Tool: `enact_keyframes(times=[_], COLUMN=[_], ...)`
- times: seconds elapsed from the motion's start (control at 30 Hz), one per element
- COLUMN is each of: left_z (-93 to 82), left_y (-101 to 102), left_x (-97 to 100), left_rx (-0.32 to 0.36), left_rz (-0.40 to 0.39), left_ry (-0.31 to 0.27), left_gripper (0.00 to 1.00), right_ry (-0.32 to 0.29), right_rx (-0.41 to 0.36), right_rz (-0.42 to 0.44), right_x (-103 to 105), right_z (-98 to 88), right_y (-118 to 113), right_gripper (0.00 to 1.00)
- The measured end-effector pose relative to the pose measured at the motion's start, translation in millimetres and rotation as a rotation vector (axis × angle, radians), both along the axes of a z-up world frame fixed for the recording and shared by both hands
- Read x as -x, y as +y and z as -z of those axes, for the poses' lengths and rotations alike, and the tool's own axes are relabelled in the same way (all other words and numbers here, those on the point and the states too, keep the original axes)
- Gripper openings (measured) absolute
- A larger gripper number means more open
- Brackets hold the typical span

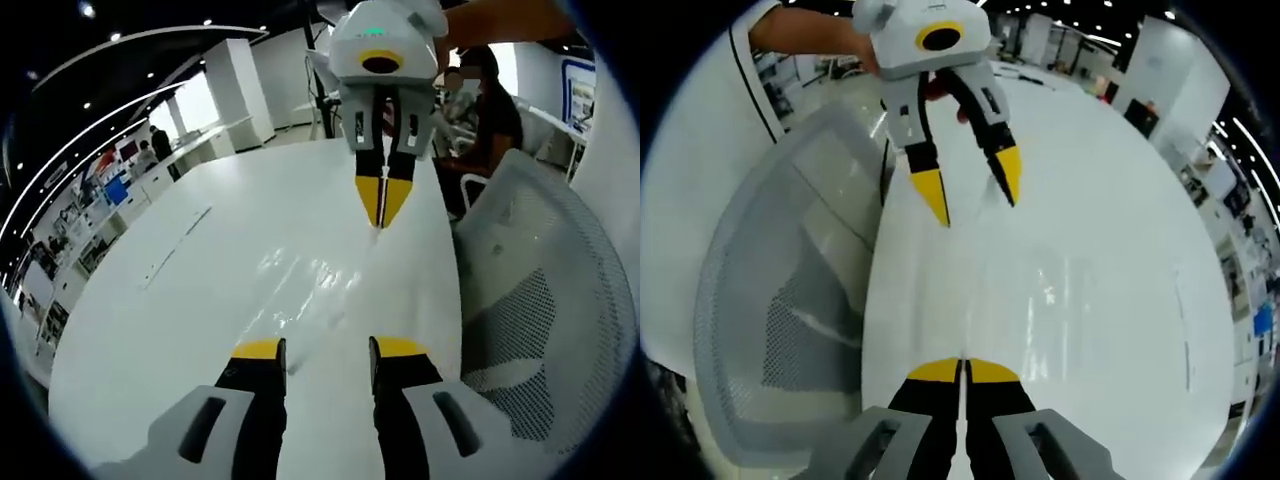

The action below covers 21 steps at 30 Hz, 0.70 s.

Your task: Open the resealable bag by pulling the two sides of the seal apart until the entire bag opening is separated and visibly accessible.

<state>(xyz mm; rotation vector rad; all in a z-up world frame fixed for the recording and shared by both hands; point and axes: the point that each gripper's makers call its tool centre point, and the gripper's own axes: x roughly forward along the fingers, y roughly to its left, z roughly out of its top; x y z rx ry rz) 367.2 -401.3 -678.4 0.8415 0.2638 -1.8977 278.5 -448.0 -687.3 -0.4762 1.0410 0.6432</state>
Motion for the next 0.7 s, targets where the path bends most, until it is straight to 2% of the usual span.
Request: enact_keyframes(times=[0.23,0.4,0.7], left_z=[4.7,8.9,10.3], left_y=[1.3,2.2,2.0], left_x=[4.0,6.3,6.0], left_rx=[-0.020,-0.030,-0.041], left_rz=[0.049,0.088,0.112], left_ry=[-0.033,-0.064,-0.071], left_gripper=[0.12,0.05,0.02], right_ry=[0.003,-0.002,-0.015], right_rx=[-0.005,-0.006,-0.026], right_rz=[-0.002,-0.006,0.026], right_x=[2.2,1.5,-2.2], right_z=[0.5,-1.3,-5.7], right_y=[0.1,-0.7,-3.1], right_gripper=[0.00,0.00,0.00])
